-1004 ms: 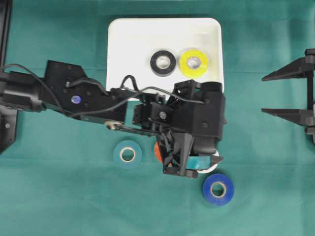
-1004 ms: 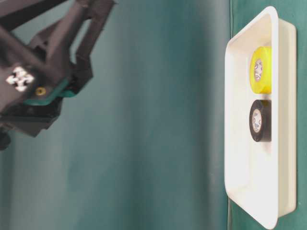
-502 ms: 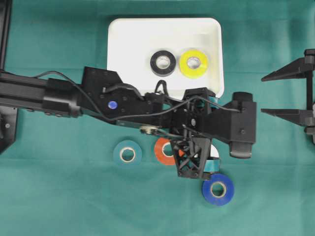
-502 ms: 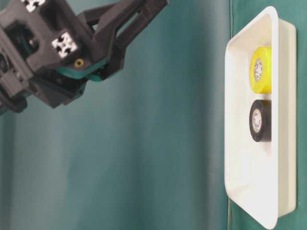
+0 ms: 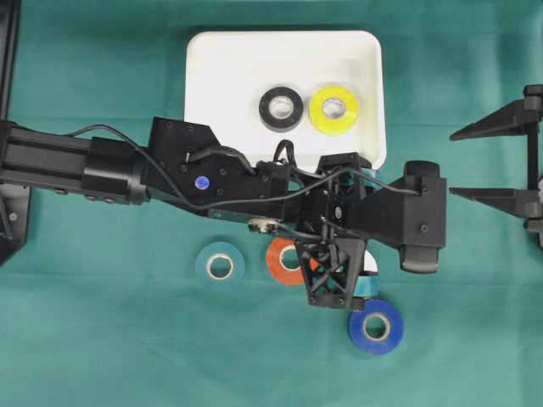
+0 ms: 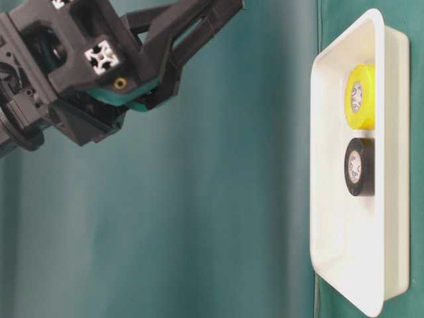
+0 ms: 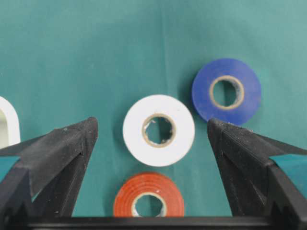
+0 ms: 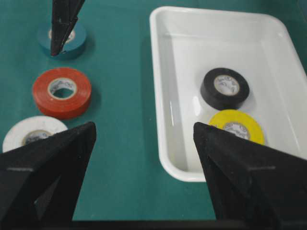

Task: Pick up the tape from a random location and place it into the white case.
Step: 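Lower the left gripper into the white roll's hole and close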

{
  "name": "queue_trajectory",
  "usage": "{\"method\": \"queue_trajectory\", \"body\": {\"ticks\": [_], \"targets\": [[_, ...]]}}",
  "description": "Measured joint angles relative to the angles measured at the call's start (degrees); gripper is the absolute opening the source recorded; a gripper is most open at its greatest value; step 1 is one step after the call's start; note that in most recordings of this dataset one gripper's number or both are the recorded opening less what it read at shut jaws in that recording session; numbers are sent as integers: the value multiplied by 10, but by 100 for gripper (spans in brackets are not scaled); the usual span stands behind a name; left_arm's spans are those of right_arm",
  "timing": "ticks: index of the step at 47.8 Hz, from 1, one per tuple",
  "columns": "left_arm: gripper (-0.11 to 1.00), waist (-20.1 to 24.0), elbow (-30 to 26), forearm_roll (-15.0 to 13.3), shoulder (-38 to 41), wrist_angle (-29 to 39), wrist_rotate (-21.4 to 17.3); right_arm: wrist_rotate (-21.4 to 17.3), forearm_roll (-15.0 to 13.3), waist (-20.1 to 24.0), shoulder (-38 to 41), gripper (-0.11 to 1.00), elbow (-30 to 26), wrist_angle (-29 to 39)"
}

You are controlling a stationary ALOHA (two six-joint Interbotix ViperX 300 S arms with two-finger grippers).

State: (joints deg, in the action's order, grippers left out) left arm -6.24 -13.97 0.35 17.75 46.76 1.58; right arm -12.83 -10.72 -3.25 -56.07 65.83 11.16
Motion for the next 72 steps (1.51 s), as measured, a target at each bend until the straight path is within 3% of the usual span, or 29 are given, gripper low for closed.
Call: {"method": "queue_trajectory", "body": {"ticks": [41,72], "targets": [[97,0,0,0,0,0,1,0,0,0,0,82,0,1],[97,12,47,2,40,-47,7,0,0,0,1,82,0,4]]}}
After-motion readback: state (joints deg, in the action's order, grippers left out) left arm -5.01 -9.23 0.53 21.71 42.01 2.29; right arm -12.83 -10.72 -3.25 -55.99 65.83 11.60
